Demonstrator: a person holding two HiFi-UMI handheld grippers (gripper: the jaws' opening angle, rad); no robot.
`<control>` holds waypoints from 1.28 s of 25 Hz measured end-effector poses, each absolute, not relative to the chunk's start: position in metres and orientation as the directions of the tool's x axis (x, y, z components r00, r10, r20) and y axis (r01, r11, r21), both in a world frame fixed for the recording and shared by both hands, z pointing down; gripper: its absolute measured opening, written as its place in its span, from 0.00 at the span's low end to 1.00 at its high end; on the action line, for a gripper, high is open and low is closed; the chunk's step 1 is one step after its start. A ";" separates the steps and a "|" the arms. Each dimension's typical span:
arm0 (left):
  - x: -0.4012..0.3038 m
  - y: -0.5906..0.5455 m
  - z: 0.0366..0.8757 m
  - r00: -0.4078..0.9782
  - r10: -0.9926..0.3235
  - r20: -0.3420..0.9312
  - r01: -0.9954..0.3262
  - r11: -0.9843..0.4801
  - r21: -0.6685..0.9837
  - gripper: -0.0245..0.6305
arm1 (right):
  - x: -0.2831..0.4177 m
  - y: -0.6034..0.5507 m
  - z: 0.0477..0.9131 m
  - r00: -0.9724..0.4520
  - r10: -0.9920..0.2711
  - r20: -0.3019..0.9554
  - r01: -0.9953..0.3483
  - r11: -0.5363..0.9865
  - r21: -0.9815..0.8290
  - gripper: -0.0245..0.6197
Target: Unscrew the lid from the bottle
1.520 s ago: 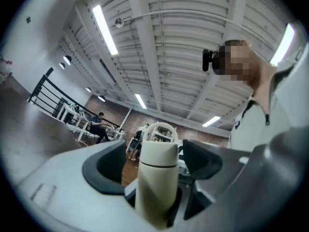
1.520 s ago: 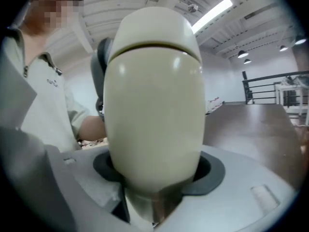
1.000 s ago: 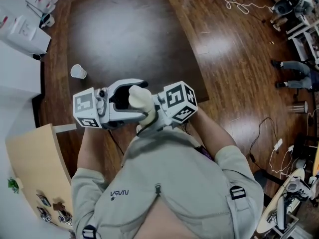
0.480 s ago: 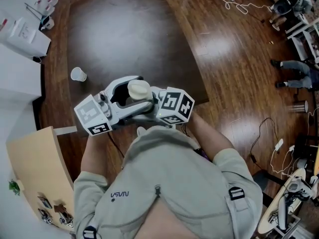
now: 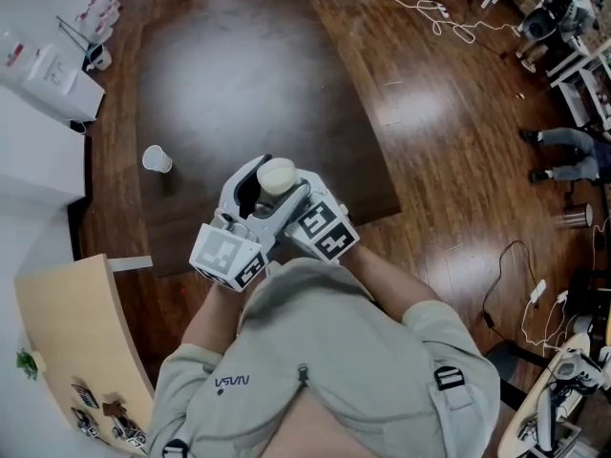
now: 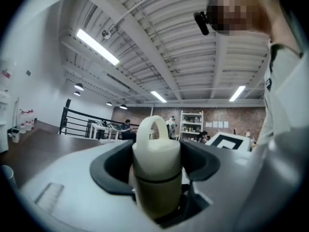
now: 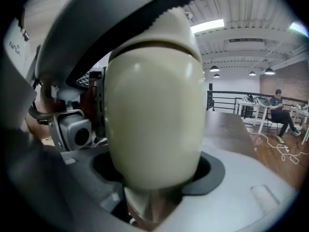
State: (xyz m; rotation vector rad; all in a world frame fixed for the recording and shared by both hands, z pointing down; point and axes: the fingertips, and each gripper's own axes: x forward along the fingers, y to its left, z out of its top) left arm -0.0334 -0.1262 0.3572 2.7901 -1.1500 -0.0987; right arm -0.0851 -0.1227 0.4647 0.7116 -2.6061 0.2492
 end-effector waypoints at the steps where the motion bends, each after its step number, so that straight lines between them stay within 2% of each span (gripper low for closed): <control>1: -0.033 -0.127 0.358 0.702 -0.712 -0.011 -0.705 -0.697 0.135 0.50 | -0.084 -0.124 0.465 -0.773 -0.453 0.445 -0.528 0.847 -0.055 0.50; 7: -0.028 -0.123 0.362 0.715 -0.699 0.011 -0.695 -0.708 0.124 0.50 | -0.082 -0.120 0.469 -0.783 -0.434 0.446 -0.512 0.856 -0.066 0.50; 10: -0.022 -0.117 0.362 0.767 -0.641 0.006 -0.635 -0.759 0.144 0.51 | -0.080 -0.115 0.466 -0.809 -0.394 0.437 -0.476 0.875 -0.093 0.50; 13: -0.022 -0.108 0.357 0.828 -0.561 -0.019 -0.548 -0.815 0.190 0.57 | -0.082 -0.107 0.462 -0.848 -0.315 0.426 -0.398 0.909 -0.121 0.50; 16: -0.033 -0.100 0.348 0.871 -0.486 -0.077 -0.452 -0.852 0.263 0.59 | -0.084 -0.092 0.455 -0.891 -0.183 0.416 -0.263 0.954 -0.145 0.50; 19: -0.044 -0.089 0.335 0.909 -0.394 -0.136 -0.342 -0.891 0.299 0.59 | -0.085 -0.066 0.444 -0.918 0.010 0.396 -0.073 0.978 -0.193 0.50; 24: -0.051 -0.070 0.318 0.952 -0.236 -0.194 -0.177 -0.943 0.281 0.59 | -0.087 -0.018 0.425 -0.889 0.319 0.329 0.223 0.928 -0.297 0.50; 28: -0.046 -0.052 0.315 0.976 -0.085 -0.201 -0.027 -0.961 0.275 0.59 | -0.087 0.009 0.413 -0.832 0.482 0.275 0.374 0.853 -0.363 0.50; 32: -0.043 -0.040 0.314 0.978 0.036 -0.206 0.093 -0.958 0.272 0.59 | -0.087 0.031 0.412 -0.752 0.598 0.277 0.471 0.782 -0.407 0.50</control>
